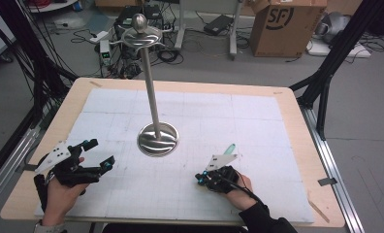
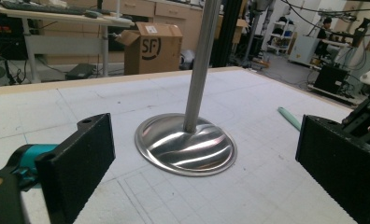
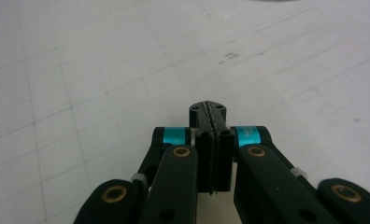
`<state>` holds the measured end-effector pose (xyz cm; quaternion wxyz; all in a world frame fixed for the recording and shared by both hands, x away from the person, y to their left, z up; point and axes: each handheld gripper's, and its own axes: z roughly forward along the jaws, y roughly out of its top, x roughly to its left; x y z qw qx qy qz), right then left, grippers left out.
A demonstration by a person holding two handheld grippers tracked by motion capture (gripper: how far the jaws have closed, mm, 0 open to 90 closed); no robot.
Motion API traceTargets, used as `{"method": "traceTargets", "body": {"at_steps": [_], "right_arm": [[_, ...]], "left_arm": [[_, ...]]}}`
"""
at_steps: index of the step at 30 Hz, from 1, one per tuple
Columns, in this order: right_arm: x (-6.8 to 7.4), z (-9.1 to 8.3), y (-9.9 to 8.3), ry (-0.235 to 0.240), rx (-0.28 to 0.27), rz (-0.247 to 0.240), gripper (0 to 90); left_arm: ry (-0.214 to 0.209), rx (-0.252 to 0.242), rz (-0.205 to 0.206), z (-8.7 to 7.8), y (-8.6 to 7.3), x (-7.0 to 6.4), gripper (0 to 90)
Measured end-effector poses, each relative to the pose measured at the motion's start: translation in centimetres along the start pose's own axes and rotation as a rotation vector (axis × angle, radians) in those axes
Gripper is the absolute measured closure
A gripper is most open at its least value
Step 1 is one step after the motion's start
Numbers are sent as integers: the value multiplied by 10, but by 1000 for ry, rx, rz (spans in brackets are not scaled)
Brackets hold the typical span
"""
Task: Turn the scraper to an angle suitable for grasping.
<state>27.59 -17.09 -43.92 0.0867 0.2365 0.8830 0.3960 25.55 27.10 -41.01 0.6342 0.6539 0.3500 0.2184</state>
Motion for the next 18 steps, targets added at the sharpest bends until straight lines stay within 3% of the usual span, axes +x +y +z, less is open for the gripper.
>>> {"method": "traceTargets", "body": {"at_steps": [1, 3, 7, 10, 13, 15, 18], "right_arm": [[-11, -11, -4, -38, -29, 50, 900], [-24, -22, -10, -82, -42, 95, 900], [-53, -43, -27, -180, -29, 163, 900], [-71, -50, -39, -234, -9, 223, 900], [-78, -47, -44, -273, 21, 233, 900], [-80, -45, -44, -273, 7, 233, 900], [-80, -40, -41, -287, 3, 193, 900]], "left_arm": [[0, 0, -3, 0, 0, 0, 52], [-8, -8, -12, 0, 1, 0, 52], [-11, -7, -2, 0, 1, -1, 52], [-11, 5, -1, 2, 0, -2, 52], [-6, 12, 7, 3, 0, -3, 52], [-6, 12, 5, 4, 0, -3, 52], [-5, 18, 10, 4, -1, -3, 52]]}}
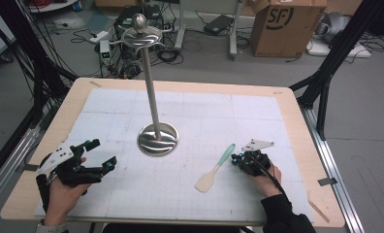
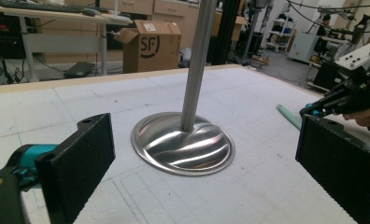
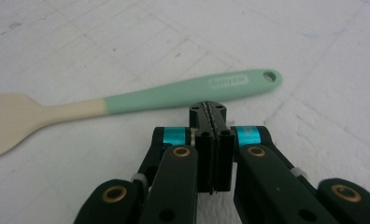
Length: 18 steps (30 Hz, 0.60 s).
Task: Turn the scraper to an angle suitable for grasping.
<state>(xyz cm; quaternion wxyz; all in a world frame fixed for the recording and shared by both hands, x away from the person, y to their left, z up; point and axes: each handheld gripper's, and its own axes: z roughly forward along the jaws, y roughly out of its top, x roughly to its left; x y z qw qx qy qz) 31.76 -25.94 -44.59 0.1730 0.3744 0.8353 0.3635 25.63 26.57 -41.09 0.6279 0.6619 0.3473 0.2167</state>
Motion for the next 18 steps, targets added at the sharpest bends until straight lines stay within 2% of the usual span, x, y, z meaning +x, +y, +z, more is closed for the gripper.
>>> {"method": "traceTargets", "body": {"at_steps": [4, 7, 8, 10, 13, 14, 16, 18], "right_arm": [[2, 8, 7, 20, -5, -6, 900], [8, 17, 16, 44, 4, -31, 900], [17, 24, 23, 65, 9, -57, 900], [21, 26, 26, 74, 9, -68, 900], [44, 38, 38, 80, 17, -146, 900], [44, 38, 38, 80, 17, -146, 900], [51, 39, 41, 73, 21, -194, 900], [50, 39, 41, 79, 13, -198, 900]], "left_arm": [[0, 1, -1, 1, 0, 0, 52], [11, 9, 10, 1, -1, 1, 52], [12, 14, 10, 2, -1, 0, 52], [10, 18, 10, 3, -2, 1, 52], [8, 19, 12, 3, -2, 1, 52], [8, 20, 11, 3, -2, 1, 52], [5, 21, 11, 3, -2, 1, 52], [6, 17, 8, 2, -2, 1, 52]]}}
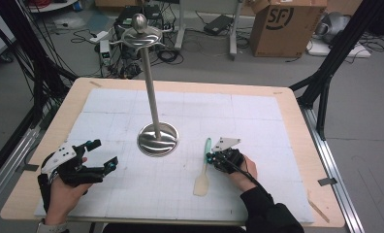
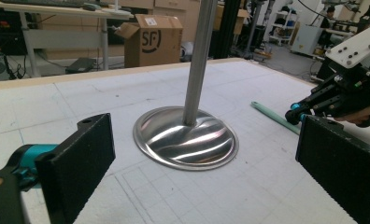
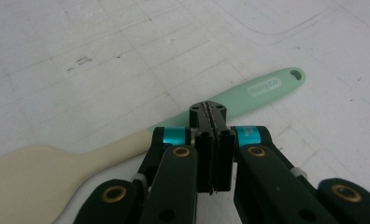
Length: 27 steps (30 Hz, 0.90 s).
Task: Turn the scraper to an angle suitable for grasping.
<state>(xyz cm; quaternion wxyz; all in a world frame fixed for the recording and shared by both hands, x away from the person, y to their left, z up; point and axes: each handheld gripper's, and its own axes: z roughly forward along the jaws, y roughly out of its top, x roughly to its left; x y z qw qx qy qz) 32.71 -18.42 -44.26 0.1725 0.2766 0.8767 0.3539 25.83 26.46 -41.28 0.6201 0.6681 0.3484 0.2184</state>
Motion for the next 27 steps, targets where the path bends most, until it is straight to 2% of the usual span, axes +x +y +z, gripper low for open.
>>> {"method": "traceTargets", "body": {"at_steps": [1, 2, 3, 4, 5, 9, 10, 13, 15, 20, 21, 27], "right_arm": [[2, -4, 1, 1, -22, 21, 900], [2, -4, 1, 1, -22, 21, 900], [6, -8, 4, 54, -68, 37, 900], [6, -8, 4, 54, -68, 37, 900], [15, -8, 8, 99, -70, 13, 900], [26, -1, 12, 136, -55, -18, 900], [32, 5, 14, 149, -33, -31, 900], [35, 9, 14, 154, -3, -53, 900], [37, 7, 12, 164, 1, -46, 900], [36, 0, 0, 194, -27, -22, 900], [34, -6, -6, 199, -31, -14, 900], [33, -22, -18, 171, -9, -57, 900]], "left_arm": [[0, -3, -1, 0, 0, 0, 52], [-1, -4, -1, 0, 0, 0, 52], [-1, -2, -1, 0, 0, 1, 52], [0, 0, -2, 0, 0, 1, 52], [-1, 1, -5, 1, -1, 1, 52], [-2, 3, -3, 1, -1, 1, 52], [-4, -2, -7, 0, -1, 0, 52], [-4, -1, -8, 0, -1, 1, 52], [-10, -4, -16, 0, -1, 1, 52], [-8, 2, -14, 1, -2, 0, 52], [-6, 3, -16, 1, -2, 0, 52], [-2, 4, -14, 1, -2, 1, 52]]}}
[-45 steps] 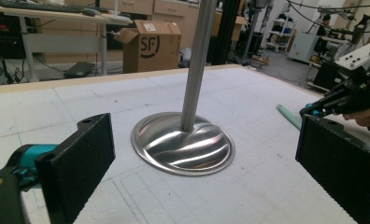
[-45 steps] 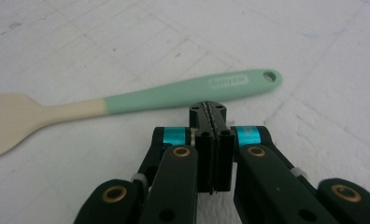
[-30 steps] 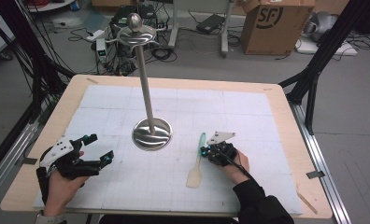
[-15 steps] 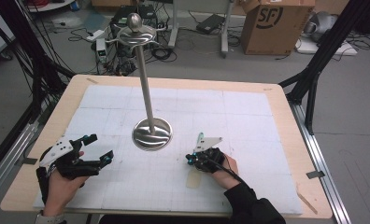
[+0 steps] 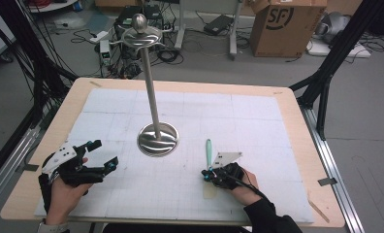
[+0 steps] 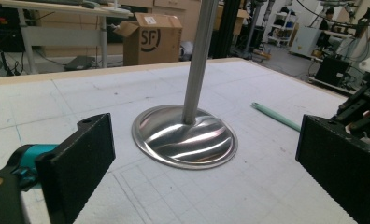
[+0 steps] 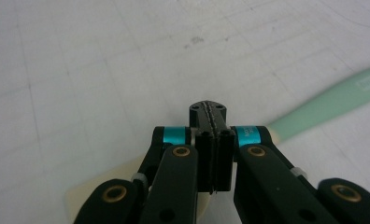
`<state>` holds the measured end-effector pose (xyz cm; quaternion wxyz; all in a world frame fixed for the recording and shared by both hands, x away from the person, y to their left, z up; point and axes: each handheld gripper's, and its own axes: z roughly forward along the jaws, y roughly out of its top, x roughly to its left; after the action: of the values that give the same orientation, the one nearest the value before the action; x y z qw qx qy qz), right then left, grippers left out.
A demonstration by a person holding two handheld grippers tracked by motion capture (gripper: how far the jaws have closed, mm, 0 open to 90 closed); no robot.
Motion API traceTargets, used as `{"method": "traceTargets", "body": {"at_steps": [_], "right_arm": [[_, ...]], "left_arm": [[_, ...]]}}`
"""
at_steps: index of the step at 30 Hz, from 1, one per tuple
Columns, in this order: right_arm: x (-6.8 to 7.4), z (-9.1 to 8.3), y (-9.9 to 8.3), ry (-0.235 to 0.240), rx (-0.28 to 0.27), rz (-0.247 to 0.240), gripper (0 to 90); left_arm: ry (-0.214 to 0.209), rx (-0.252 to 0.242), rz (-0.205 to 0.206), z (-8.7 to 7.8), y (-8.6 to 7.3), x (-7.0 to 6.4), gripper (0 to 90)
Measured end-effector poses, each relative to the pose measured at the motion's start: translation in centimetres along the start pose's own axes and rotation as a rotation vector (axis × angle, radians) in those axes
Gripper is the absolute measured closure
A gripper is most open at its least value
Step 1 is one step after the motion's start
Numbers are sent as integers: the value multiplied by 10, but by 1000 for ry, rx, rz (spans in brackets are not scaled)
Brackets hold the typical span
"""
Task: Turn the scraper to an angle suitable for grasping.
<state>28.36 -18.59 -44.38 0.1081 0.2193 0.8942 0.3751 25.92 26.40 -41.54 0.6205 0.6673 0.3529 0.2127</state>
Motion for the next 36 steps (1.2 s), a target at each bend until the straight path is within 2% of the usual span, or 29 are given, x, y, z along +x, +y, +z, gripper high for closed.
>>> {"method": "traceTargets", "body": {"at_steps": [2, 3, 6, 7, 11, 14, 17, 20, 21, 23, 26, 30, 33, 36], "right_arm": [[2, -12, -9, -33, 18, -38, 900], [2, -16, -13, -41, 21, -39, 900], [-1, -26, -22, -54, 24, -32, 900], [-4, -34, -30, -66, 25, -16, 900], [-8, -43, -39, -89, 25, 0, 900], [-6, -44, -34, -106, 23, -8, 900], [-16, -48, -27, -152, -32, 23, 900], [-27, -47, -23, -180, -43, 61, 900], [-40, -43, -21, -165, -76, 109, 900], [-44, -40, -20, -159, -95, 126, 900], [-54, -31, -17, -199, -66, 131, 900], [-66, -21, -15, -221, -39, 146, 900], [-71, -12, -18, -207, -17, 153, 900], [-72, -12, -18, -199, -22, 155, 900]], "left_arm": [[0, -2, 0, 0, 0, 0, 52], [0, -4, -3, 0, 0, 0, 52], [1, -5, -3, 0, 0, 0, 52], [1, -5, -3, 0, 0, 0, 52], [0, 6, 2, 1, 0, 0, 52], [0, 16, 3, 3, -1, -1, 52], [1, 14, 5, 3, -1, -1, 52], [-3, 11, 5, 3, -1, -1, 52], [-2, 9, 5, 3, -1, 0, 52], [-3, 15, 3, 3, -1, 1, 52], [-3, 24, 1, 3, -2, 2, 52], [-4, 15, -2, 3, -2, 1, 52], [-3, 13, 0, 2, -2, 1, 52], [-3, 14, -3, 3, -2, 1, 52]]}}
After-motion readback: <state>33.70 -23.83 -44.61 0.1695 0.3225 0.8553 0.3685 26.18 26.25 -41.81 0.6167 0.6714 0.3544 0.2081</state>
